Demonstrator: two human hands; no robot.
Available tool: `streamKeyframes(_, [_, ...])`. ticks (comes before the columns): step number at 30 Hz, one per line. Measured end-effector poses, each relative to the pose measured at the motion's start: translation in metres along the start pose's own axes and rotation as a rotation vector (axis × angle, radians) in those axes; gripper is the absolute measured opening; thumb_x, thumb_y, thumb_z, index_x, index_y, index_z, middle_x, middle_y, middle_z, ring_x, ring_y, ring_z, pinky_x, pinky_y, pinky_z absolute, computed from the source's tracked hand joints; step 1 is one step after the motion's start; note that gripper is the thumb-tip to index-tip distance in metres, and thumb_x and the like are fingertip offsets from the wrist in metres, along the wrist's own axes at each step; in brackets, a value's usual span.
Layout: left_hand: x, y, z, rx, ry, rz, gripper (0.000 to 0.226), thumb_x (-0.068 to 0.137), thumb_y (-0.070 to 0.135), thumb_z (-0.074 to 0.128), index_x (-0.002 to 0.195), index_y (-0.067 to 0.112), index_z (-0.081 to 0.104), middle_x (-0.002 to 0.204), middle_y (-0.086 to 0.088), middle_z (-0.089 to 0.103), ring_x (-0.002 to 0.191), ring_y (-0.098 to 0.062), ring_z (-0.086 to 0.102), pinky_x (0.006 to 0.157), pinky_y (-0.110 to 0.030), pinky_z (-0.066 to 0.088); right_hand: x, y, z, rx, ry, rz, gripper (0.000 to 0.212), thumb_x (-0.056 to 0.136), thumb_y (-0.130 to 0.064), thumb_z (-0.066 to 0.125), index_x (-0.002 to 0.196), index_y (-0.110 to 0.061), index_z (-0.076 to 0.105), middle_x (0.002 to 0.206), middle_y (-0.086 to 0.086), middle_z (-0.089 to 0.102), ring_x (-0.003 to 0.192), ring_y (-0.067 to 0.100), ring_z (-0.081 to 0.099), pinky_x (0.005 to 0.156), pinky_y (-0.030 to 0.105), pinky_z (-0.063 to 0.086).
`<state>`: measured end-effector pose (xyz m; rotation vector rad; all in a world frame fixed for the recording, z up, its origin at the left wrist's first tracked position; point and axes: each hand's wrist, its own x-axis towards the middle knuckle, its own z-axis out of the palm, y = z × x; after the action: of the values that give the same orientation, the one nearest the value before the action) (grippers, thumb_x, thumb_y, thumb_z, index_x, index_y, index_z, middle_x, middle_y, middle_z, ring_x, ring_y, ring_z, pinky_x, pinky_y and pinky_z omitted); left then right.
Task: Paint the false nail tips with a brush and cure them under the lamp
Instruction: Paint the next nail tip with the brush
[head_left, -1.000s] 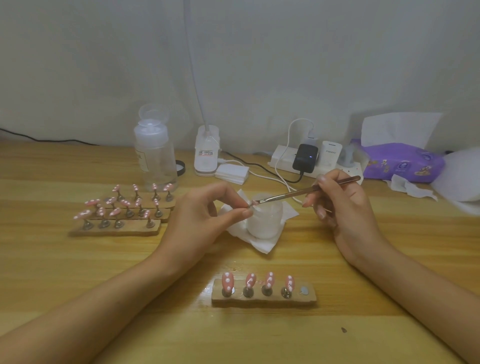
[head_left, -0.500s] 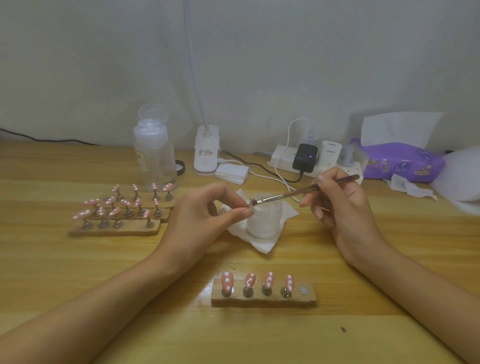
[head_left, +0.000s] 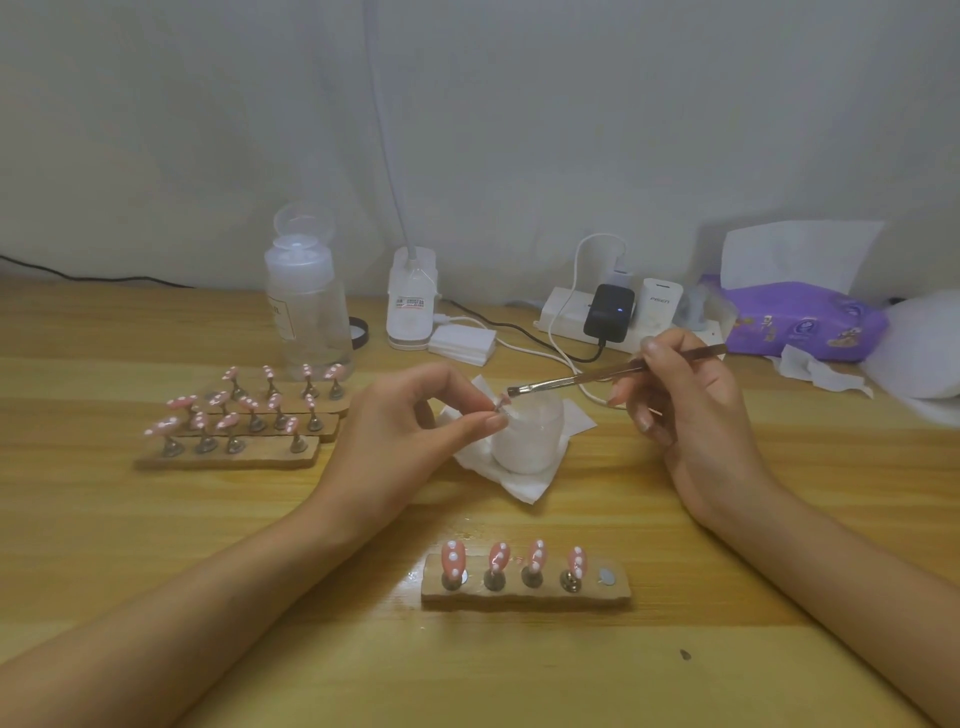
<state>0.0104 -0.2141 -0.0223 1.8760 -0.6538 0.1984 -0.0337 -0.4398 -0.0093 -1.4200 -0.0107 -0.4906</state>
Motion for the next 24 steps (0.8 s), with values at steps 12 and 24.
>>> streamKeyframes(12, [-0.0003, 0.0001, -0.0003, -0.018, 0.001, 0.000, 0.009, 0.077, 0.035, 0.078, 0.076, 0.029, 0.072, 0.084, 0.015, 0.072, 0.053, -0.003, 0.042, 0.054, -0.017, 0.041, -0.0009, 0.0017, 0.0007, -0.039, -0.041, 0.030, 0.025, 0.101, -0.021, 0.050, 0.076, -0.021, 0.053, 0.065, 0.008, 0.069, 0.042, 0.009, 0.044, 0.039, 0.013, 0.031])
streamKeyframes(24, [-0.0008, -0.0016, -0.0010, 0.008, 0.002, 0.035, 0.009, 0.079, 0.034, 0.077, 0.076, 0.027, 0.072, 0.079, 0.015, 0.070, 0.052, -0.005, 0.041, 0.052, -0.018, 0.038, 0.0015, 0.0042, -0.0019, -0.017, 0.014, 0.056, 0.025, 0.100, -0.019, 0.050, 0.075, -0.019, 0.053, 0.065, 0.008, 0.069, 0.039, 0.009, 0.040, 0.038, 0.015, 0.030])
